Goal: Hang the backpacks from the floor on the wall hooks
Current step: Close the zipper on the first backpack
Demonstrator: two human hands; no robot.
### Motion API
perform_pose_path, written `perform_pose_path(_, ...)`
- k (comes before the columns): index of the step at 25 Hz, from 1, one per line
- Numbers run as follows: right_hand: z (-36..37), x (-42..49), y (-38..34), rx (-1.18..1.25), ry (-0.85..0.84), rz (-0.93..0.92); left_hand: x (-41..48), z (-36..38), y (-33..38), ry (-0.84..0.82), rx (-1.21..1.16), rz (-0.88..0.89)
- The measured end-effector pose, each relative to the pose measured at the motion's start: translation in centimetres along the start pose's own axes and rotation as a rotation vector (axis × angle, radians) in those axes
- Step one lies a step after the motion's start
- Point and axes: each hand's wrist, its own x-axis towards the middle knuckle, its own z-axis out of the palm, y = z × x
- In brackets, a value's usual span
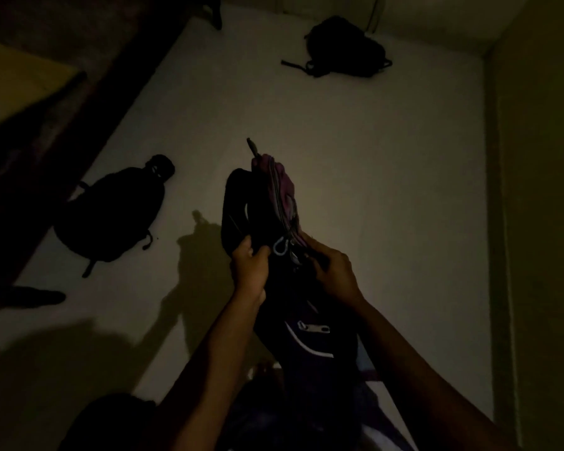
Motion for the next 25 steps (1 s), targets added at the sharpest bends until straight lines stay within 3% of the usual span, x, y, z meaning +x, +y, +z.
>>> perform_pose_path(8,-7.8,-0.9,-2.4,0.127,0.250,-0.002,-3.4,6.3,8.1,-0.207,-0.057,0.023)
perform_pose_path(13,-15.3,7.7,0.7,0.218,0.401,0.054,2.2,17.4,13.3,-0.317,0.016,0.052)
perform_pose_path(20,-29.8,21.2,3.9,0.298,0.448,0.082,9.9,34.2,22.6,-0.378,0.085,0.034)
perform_pose_path(25,-37.9,31.6,5.7,0.195,0.496,0.131,16.8,45.3,27.7,-0.408,0.049,-0.012)
